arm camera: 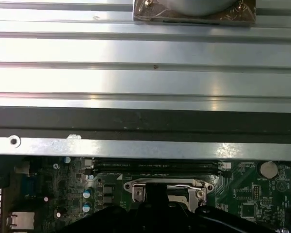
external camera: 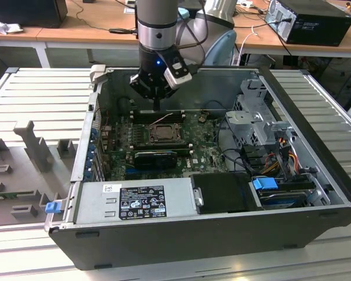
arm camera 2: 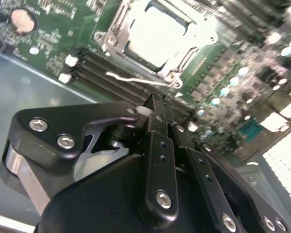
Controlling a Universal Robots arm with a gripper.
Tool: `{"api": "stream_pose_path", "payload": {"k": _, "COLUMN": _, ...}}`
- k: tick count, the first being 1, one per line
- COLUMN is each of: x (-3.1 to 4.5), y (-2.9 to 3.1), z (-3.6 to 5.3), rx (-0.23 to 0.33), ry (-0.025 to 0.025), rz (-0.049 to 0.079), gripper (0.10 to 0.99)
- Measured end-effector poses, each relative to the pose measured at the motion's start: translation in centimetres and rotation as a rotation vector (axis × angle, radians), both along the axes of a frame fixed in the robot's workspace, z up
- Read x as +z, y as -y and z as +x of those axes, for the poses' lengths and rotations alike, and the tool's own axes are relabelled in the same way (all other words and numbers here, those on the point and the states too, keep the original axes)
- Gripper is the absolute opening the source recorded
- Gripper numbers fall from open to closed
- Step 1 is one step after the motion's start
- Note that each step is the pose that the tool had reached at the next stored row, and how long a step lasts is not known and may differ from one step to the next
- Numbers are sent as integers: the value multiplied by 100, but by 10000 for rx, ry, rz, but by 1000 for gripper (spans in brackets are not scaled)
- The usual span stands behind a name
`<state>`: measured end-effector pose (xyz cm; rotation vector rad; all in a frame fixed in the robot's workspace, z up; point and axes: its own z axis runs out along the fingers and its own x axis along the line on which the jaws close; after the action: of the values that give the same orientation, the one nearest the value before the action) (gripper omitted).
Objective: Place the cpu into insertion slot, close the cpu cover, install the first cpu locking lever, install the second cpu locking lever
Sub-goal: 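Install the first cpu locking lever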
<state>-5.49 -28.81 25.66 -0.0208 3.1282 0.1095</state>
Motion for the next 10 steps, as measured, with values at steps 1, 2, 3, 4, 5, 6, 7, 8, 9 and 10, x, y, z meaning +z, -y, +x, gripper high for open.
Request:
{"api": "stream_pose_path", "payload": {"k": 1, "x": -12, "y": 2, "z": 4, "rx": 0, "ry": 3, "rz": 43, "gripper": 106}}
{"api": "stream_pose_path", "payload": {"k": 2, "x": -27, "y": 3, "z": 8, "rx": 0, "ry": 1, "rz": 49, "gripper": 106}}
{"api": "stream_pose_path", "payload": {"k": 3, "x": -40, "y": 4, "z": 14, "rx": -1, "ry": -4, "rz": 48, "gripper": 106}}
{"api": "stream_pose_path", "payload": {"k": 4, "x": -54, "y": 4, "z": 29, "rx": -1, "ry": -11, "rz": 48, "gripper": 106}}
{"api": "stream_pose_path", "payload": {"k": 5, "x": -76, "y": 3, "z": 54, "rx": -3, "ry": -24, "rz": 49, "gripper": 106}}
{"api": "stream_pose_path", "payload": {"k": 6, "x": -94, "y": 3, "z": 78, "rx": -3, "ry": -35, "rz": 49, "gripper": 106}}
{"api": "stream_pose_path", "payload": {"k": 7, "x": -113, "y": 4, "z": 109, "rx": 0, "ry": -43, "rz": 48, "gripper": 106}}
{"api": "stream_pose_path", "payload": {"k": 8, "x": -130, "y": 4, "z": 135, "rx": 0, "ry": -45, "rz": 49, "gripper": 106}}
{"api": "stream_pose_path", "payload": {"k": 9, "x": -150, "y": 4, "z": 164, "rx": -2, "ry": -45, "rz": 49, "gripper": 106}}
{"api": "stream_pose_path", "payload": {"k": 10, "x": -165, "y": 3, "z": 184, "rx": -1, "ry": -45, "rz": 48, "gripper": 106}}
